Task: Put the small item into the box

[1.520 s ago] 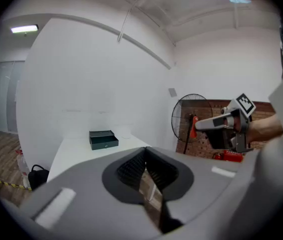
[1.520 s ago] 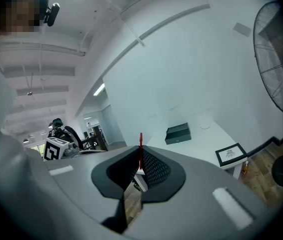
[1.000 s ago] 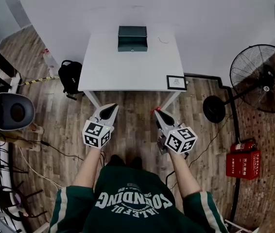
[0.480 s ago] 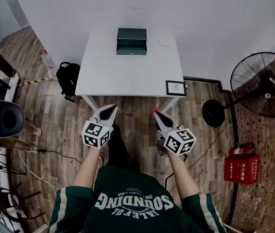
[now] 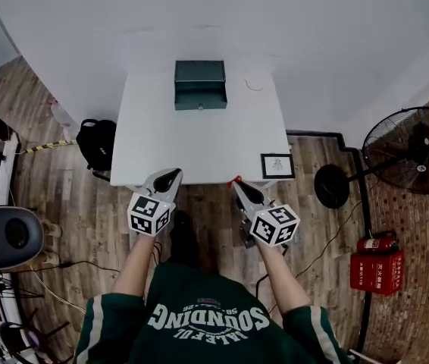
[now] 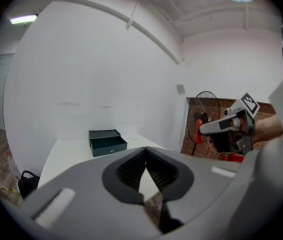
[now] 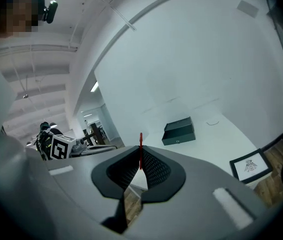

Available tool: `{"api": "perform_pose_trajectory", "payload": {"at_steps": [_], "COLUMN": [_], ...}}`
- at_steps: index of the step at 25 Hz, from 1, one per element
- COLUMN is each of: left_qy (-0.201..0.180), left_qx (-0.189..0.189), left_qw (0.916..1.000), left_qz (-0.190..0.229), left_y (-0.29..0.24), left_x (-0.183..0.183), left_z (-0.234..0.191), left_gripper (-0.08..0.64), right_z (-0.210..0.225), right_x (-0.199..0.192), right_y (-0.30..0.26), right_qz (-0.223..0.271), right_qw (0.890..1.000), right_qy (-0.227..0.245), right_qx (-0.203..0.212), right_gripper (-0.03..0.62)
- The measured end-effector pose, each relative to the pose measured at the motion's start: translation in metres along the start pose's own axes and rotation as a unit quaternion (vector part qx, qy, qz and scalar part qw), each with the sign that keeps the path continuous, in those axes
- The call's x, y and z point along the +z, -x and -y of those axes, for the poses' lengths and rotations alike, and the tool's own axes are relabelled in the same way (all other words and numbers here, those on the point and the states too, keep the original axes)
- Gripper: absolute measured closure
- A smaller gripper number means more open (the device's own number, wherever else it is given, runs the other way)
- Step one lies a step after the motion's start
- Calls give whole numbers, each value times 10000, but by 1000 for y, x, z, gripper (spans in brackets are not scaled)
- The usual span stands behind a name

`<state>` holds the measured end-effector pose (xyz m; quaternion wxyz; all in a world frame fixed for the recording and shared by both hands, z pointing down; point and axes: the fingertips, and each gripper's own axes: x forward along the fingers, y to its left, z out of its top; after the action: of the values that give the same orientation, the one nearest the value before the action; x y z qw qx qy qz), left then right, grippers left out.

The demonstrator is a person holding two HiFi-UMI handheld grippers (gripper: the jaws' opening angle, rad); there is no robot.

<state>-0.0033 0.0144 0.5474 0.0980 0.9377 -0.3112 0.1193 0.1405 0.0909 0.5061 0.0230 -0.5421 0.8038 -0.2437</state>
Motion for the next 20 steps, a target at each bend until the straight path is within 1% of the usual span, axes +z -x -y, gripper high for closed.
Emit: {"api": "perform_pose_trajectory", "payload": {"at_steps": [7, 11, 15, 20], "left_qy": [-276, -312, -287, -262], "left_qx": [-250, -415, -565, -671], "left_qw": [9991, 9985, 9978, 9973], "left_qz": [-189, -198, -171, -107], "left_y": [-54, -77, -94, -108], "left_x": [27, 42, 51, 59], "left_z": [-83, -122, -145, -162], "left_gripper": [508, 508, 508, 508], "right_z": [13, 17, 20, 24], "right_x": [37, 55, 62, 65], "right_y": [-103, -151, -180, -199], "right_qz": [-32, -4, -18, -161], "right_qw": [9999, 9997, 9994, 9990], "right_qy": [-74, -100, -146, -117], "right_qx": [-117, -220, -316, -409], "right_gripper": [578, 578, 578, 578]}}
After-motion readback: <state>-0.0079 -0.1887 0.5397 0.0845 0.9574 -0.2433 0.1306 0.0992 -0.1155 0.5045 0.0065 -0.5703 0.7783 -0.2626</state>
